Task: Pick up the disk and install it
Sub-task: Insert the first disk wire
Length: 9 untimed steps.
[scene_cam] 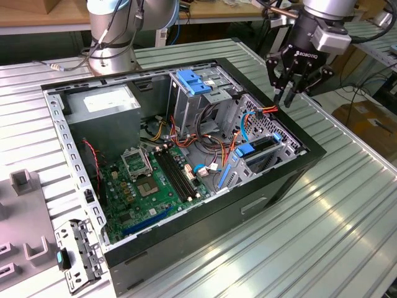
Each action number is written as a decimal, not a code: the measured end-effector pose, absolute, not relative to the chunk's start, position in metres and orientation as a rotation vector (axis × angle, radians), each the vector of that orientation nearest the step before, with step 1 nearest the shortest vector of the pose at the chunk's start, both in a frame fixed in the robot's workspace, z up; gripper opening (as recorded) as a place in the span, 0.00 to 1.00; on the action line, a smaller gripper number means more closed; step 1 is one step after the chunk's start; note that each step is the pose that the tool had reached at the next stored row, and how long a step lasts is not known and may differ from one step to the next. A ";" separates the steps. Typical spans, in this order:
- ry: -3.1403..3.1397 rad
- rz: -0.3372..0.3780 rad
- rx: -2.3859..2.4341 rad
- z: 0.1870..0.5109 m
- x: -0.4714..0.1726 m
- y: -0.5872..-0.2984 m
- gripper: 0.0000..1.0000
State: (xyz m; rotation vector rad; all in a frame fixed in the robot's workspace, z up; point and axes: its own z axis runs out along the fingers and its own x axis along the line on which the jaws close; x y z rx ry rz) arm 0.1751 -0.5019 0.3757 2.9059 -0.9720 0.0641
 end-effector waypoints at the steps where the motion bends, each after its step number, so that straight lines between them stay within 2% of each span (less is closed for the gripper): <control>1: -0.948 0.065 2.915 0.375 0.175 -0.502 0.31; 9: -0.751 0.071 2.977 0.365 0.173 -0.503 0.31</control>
